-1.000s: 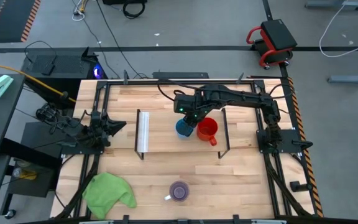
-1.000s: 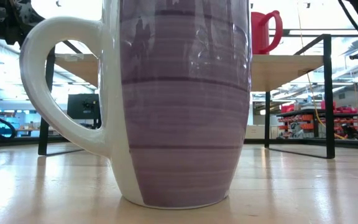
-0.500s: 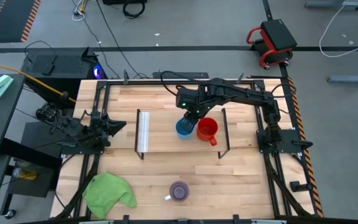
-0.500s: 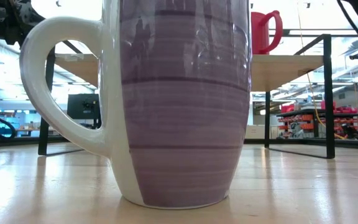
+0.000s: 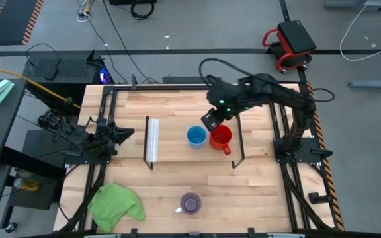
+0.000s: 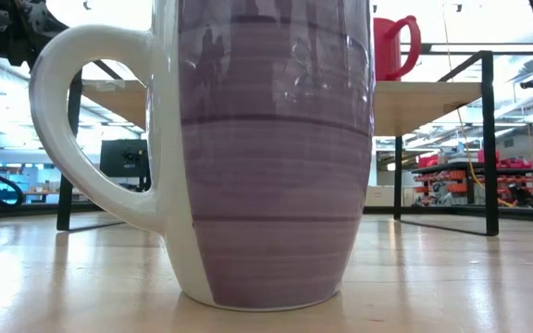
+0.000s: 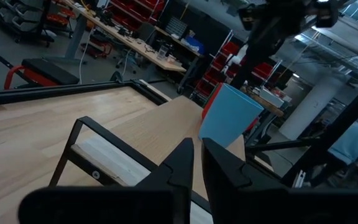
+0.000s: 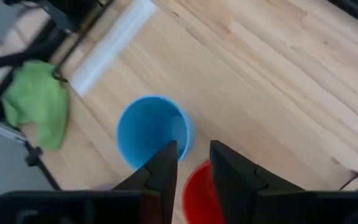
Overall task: Stack small to large cups/mugs on shelf
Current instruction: Adjust the red mug on the shelf
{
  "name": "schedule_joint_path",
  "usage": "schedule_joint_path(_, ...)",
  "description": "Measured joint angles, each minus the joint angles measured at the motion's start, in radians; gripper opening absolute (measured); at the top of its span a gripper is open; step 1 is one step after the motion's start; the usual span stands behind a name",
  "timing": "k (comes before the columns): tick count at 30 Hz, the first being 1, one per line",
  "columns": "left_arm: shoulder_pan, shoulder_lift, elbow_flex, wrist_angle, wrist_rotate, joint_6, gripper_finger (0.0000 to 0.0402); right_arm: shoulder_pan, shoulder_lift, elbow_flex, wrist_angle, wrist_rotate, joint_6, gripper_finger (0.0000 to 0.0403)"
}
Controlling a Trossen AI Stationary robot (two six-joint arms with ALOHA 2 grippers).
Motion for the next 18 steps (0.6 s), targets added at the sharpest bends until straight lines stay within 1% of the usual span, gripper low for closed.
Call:
schedule_joint_path(2,0.000,0.000,0.000,0.000,0.000,0.000,0.0040,0.025,-0.020,-0.001,0.000,0.014,0.027,0.0094)
schedule_joint_path(4,0.000,0.000,0.000,0.000,0.000,0.000,0.0037,0.048,-0.038,-0.032,0.004,0.021,0.051,0.0084)
schedule_joint_path(6,0.000,0.000,0.000,0.000,0.000,0.000,0.0035,0.065,-0.054,-0.094,0.002,0.021,0.070,0.0071)
schedule_joint_path(11,0.000,0.000,0.000,0.000,0.025,-0.001,0.0038,0.080,-0.111,-0.302,-0.001,0.011,0.115,0.0034)
schedule_joint_path(15,0.000,0.000,0.000,0.000,0.026,-0.001,0.0040,0.080,-0.163,-0.400,-0.001,0.024,0.158,0.0010)
schedule_joint_path(18,0.000,0.000,0.000,0.000,0.026,-0.001,0.0037,0.069,-0.179,-0.458,0.000,0.028,0.175,0.0005)
